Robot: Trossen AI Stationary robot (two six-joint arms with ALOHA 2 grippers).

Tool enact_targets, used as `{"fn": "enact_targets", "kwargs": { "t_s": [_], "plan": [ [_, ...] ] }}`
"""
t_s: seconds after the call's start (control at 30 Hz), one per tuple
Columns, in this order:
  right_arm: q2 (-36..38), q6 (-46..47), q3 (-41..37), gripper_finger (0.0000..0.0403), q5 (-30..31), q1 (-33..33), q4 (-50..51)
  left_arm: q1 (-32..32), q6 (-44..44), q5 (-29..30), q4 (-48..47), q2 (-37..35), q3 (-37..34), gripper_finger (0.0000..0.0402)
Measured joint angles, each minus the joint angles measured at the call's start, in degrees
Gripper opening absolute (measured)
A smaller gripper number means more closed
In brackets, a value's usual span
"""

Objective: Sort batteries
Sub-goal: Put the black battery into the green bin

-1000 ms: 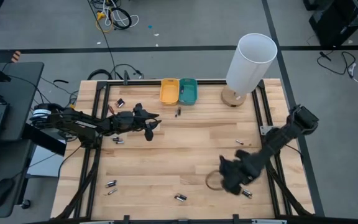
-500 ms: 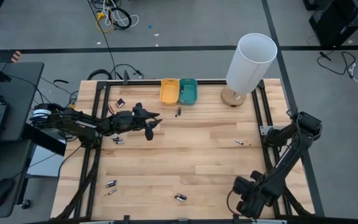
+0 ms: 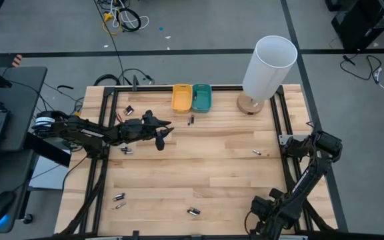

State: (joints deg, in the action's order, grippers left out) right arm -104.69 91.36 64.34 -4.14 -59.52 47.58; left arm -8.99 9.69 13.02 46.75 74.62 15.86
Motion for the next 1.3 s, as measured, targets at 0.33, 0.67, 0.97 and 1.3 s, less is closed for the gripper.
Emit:
{"fn": "enact_targets", "kwargs": {
  "t_s": [0.33, 0.67, 0.97, 1.3],
  "plan": [
    [0.72, -3.64, 0.07, 0.0093, -0.22, -1.85, 2.45, 0.09, 1.11, -0.02, -0.43, -0.01, 0.0, 0.0165],
    [0.77, -9.09, 0.12, 0.0108, -1.68, -1.61, 5.86, 0.09, 1.13, -0.02, -1.38, -0.01, 0.0, 0.0165],
    [0.88, -13.35, 4.16, 0.0111, 1.31, -1.49, 15.24, 0.09, 1.14, -0.02, -1.3, -0.01, 0.0, 0.0165],
    [0.88, -15.97, -1.52, 0.0111, 3.56, 0.83, 11.83, 0.1, 1.2, -2.24, -1.63, 0.0, 0.0, 0.0165]
  ]
}}
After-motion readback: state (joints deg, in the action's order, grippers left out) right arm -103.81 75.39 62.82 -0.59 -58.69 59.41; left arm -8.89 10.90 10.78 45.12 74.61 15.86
